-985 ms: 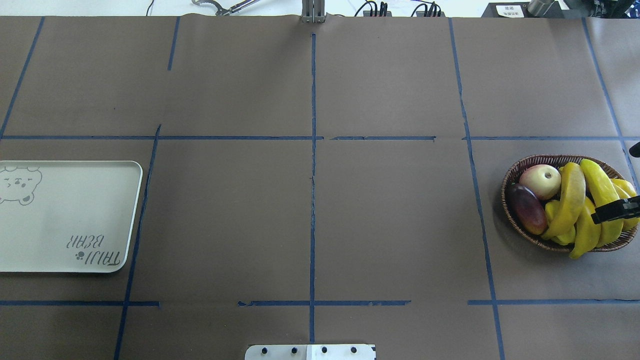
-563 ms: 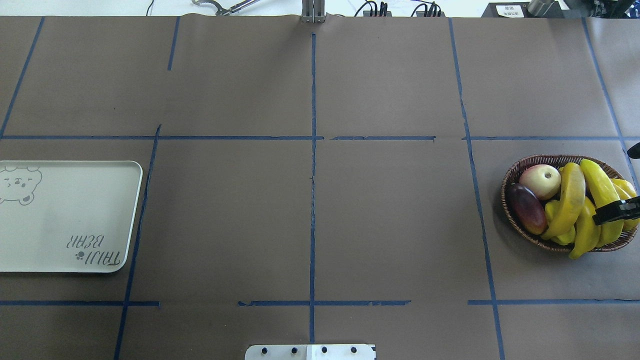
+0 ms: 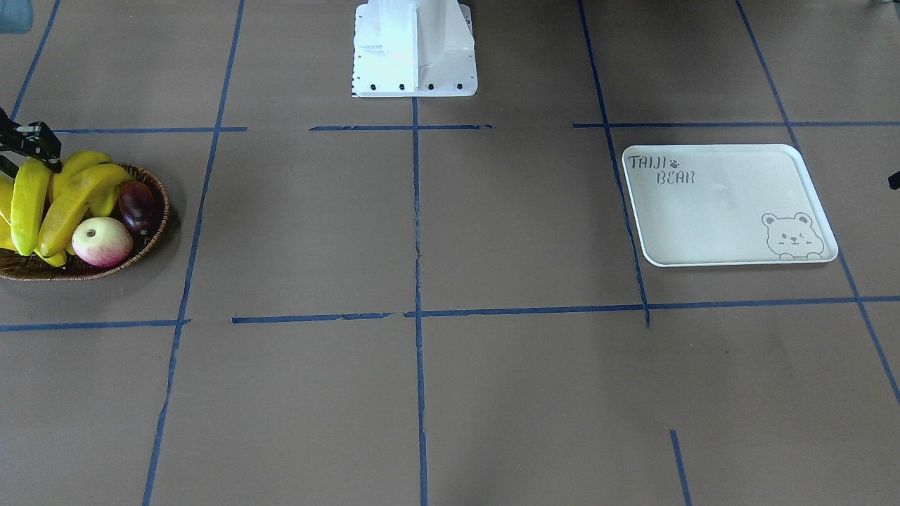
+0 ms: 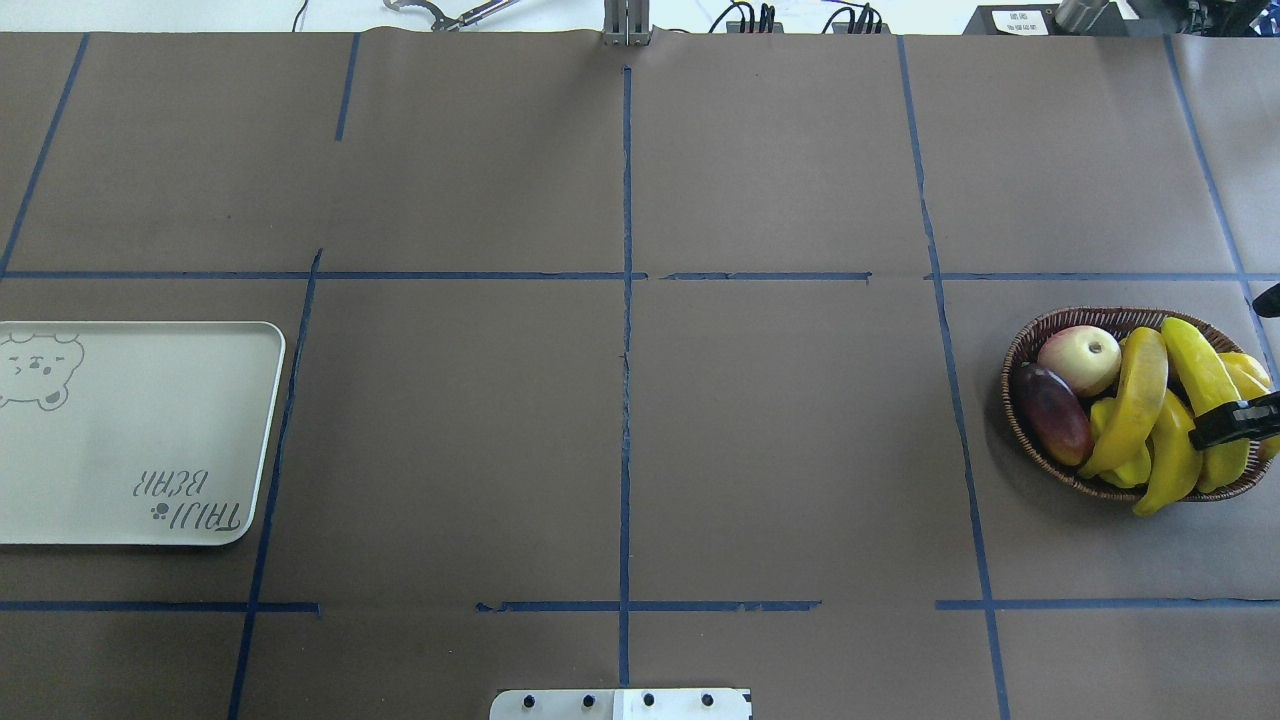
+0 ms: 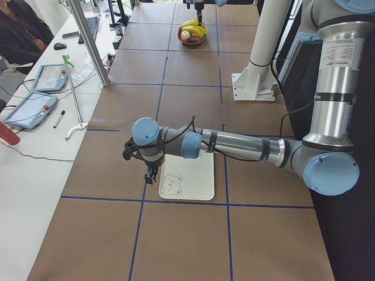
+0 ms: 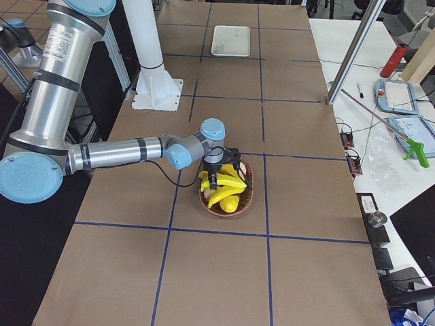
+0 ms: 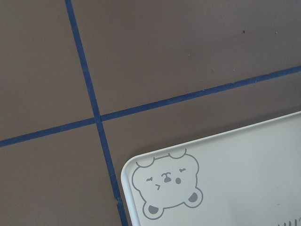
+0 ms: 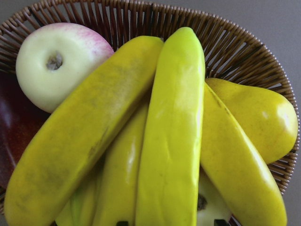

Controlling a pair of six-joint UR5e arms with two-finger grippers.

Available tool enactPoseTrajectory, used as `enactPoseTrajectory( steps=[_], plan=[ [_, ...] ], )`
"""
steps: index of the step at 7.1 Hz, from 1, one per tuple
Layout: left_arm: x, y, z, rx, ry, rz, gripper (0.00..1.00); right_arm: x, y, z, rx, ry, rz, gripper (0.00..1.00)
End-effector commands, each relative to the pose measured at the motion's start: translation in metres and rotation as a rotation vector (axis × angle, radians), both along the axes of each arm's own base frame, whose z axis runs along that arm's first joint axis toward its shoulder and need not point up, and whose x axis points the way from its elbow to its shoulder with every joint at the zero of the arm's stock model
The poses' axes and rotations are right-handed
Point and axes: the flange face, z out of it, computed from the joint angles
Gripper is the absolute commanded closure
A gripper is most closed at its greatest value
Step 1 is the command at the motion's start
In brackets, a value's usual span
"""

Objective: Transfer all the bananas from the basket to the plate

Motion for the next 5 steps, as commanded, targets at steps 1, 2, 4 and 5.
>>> enactPoseTrajectory(
  steps=[1, 2, 4, 5],
  plan=[
    [0.0, 0.0, -0.001, 0.001, 0.0, 0.0, 0.0, 0.0, -0.001, -0.004, 0.006, -0.005, 0.001, 0.52],
    [0.0, 0.0, -0.001, 0.003, 0.0, 0.0, 0.0, 0.0, -0.001, -0.006, 0.011, -0.008, 0.001, 0.7],
    [0.0, -0.001, -0.002, 0.003, 0.0, -0.001, 0.0, 0.005, 0.001, -0.013, 0.025, -0.017, 0.003, 0.93],
    [0.0, 0.0, -0.001, 0.003, 0.0, 0.0, 0.0, 0.008, 0.002, -0.017, 0.027, -0.023, 0.006, 0.98]
  ],
)
